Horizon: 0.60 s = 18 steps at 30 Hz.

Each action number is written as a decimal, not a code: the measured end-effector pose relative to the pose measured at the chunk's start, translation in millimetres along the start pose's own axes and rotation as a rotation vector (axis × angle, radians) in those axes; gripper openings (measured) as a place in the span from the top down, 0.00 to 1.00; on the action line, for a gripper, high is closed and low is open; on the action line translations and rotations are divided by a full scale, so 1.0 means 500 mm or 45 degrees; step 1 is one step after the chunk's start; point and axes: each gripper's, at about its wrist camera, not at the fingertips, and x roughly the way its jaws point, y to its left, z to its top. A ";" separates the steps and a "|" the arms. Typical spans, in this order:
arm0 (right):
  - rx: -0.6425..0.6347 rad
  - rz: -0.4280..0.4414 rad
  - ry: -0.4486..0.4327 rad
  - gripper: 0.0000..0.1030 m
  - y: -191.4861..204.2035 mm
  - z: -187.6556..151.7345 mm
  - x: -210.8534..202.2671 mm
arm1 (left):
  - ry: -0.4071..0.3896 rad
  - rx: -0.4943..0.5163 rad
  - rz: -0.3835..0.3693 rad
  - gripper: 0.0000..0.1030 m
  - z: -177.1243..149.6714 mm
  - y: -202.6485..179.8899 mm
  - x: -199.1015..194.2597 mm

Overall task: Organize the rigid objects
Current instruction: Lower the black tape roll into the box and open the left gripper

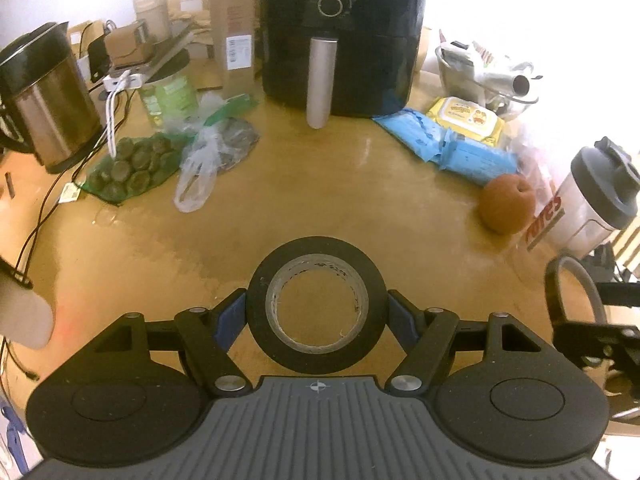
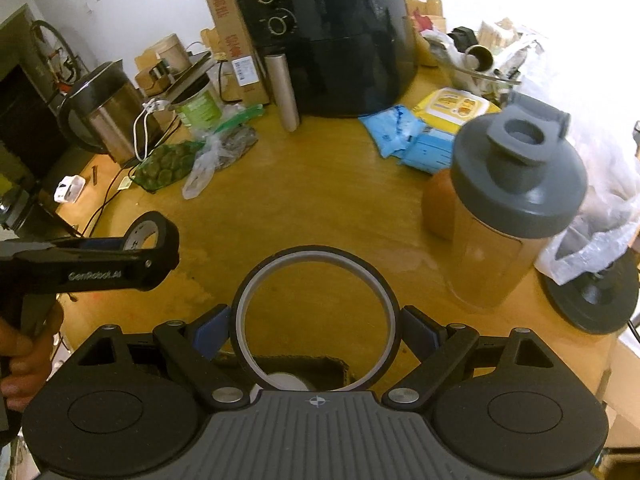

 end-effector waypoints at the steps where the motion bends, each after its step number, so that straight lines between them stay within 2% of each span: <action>1: -0.006 0.004 0.000 0.12 0.001 0.002 0.001 | 0.000 -0.008 0.001 0.30 -0.003 0.002 -0.005; 18: -0.068 0.060 -0.003 0.12 0.033 0.005 0.001 | -0.002 -0.169 0.020 0.30 -0.082 0.046 -0.095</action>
